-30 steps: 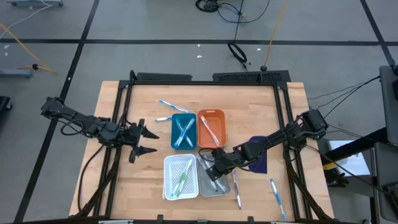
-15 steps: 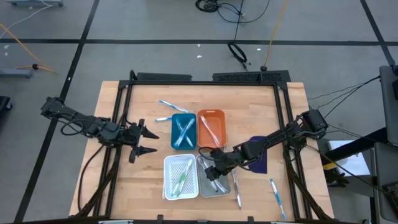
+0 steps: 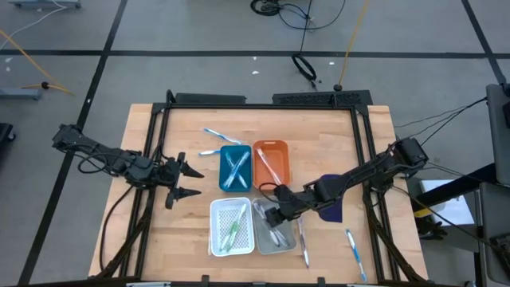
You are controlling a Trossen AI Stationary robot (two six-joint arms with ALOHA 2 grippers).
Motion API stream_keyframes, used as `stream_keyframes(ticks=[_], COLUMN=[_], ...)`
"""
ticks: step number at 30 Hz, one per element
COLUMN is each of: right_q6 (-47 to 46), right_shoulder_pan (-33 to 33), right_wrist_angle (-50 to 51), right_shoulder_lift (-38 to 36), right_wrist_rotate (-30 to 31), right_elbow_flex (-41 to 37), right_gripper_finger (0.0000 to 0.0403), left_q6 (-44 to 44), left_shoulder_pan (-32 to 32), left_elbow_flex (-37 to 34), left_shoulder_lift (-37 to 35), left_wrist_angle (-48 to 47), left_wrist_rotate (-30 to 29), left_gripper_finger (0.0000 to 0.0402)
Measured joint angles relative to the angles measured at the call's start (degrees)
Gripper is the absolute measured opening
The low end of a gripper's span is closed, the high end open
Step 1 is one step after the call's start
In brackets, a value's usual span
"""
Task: Pick & Place Toothbrushes
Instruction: Put the purple toothbrush into the gray bin
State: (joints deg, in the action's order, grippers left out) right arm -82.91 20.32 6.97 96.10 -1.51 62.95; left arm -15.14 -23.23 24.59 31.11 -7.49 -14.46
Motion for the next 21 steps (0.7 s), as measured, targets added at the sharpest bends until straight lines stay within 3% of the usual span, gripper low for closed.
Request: stream_keyframes(ticks=[7,13,21], right_q6=[0.9,5.0,3.0], right_shoulder_pan=[0.9,2.3,5.3], right_wrist_angle=[1.2,2.1,17.2], right_shoulder_lift=[0.1,-3.0,-12.0], right_wrist_rotate=[0.5,5.9,11.5], right_elbow_flex=[0.0,0.0,0.0], right_gripper_finger=[0.0115,0.009,0.0029], left_q6=[0.4,0.3,0.4], left_shoulder_pan=[0.0,0.0,0.0], left_elbow_flex=[0.0,0.0,0.0], left_shoulder_lift=[0.0,0.0,0.0], left_wrist_angle=[0.0,0.0,0.0], left_wrist_rotate=[0.7,1.0,1.0], left_gripper_finger=[0.0271,0.0271,0.0271])
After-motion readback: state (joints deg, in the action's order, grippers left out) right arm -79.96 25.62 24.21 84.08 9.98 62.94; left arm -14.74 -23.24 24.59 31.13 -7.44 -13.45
